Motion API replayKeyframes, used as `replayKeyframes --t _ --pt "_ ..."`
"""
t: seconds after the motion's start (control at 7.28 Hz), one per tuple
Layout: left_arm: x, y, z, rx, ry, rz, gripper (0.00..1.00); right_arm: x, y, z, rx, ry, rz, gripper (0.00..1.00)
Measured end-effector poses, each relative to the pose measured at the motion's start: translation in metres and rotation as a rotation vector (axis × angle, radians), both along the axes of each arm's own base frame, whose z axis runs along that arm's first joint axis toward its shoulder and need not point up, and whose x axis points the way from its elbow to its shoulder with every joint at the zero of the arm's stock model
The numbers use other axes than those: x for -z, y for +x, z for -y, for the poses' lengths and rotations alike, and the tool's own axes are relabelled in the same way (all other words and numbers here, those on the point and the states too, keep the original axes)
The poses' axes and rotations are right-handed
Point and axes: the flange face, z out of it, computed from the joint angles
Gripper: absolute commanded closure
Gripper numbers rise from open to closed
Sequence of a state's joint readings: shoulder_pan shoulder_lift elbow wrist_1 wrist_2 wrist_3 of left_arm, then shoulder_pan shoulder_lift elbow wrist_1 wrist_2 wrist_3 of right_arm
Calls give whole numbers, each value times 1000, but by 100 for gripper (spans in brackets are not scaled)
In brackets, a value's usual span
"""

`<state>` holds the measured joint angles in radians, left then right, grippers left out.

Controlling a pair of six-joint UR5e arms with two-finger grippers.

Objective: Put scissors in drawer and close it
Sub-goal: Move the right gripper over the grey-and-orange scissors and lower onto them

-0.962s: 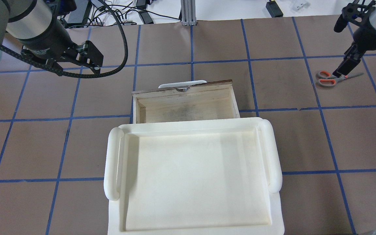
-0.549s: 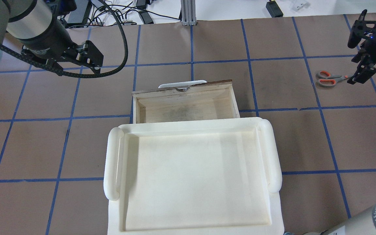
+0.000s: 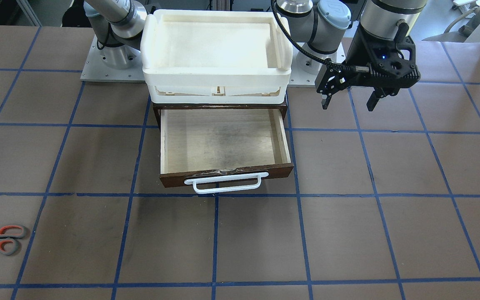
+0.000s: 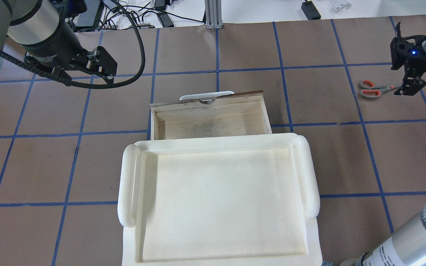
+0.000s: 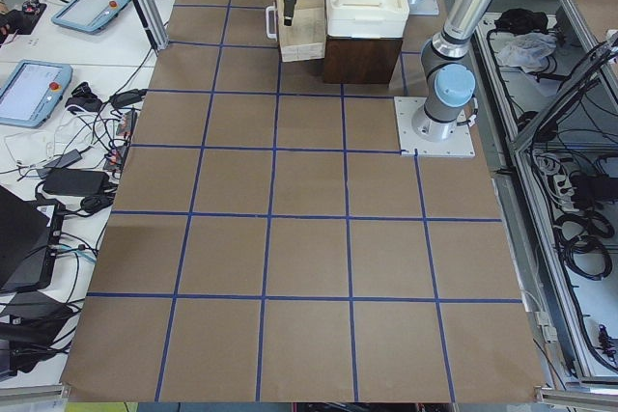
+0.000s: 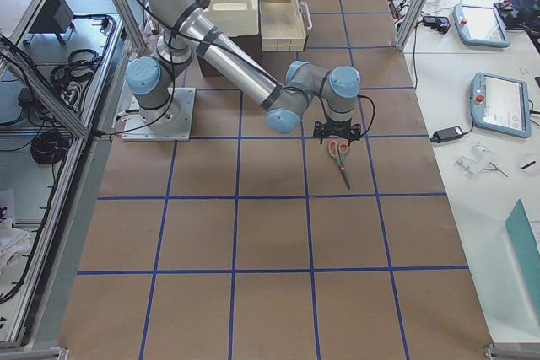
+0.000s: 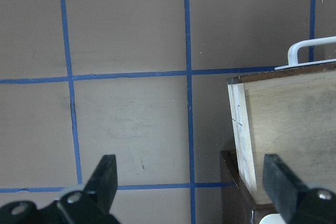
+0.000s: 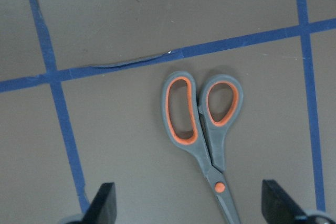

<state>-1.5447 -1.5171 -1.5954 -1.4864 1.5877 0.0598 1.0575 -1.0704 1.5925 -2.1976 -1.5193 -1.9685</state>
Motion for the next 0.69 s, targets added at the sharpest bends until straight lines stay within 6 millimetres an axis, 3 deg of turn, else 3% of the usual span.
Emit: replayKeyframes --t 0.69 --pt "-1 0 -1 0 0 0 0 43 -18 30 -128 9 -11 2"
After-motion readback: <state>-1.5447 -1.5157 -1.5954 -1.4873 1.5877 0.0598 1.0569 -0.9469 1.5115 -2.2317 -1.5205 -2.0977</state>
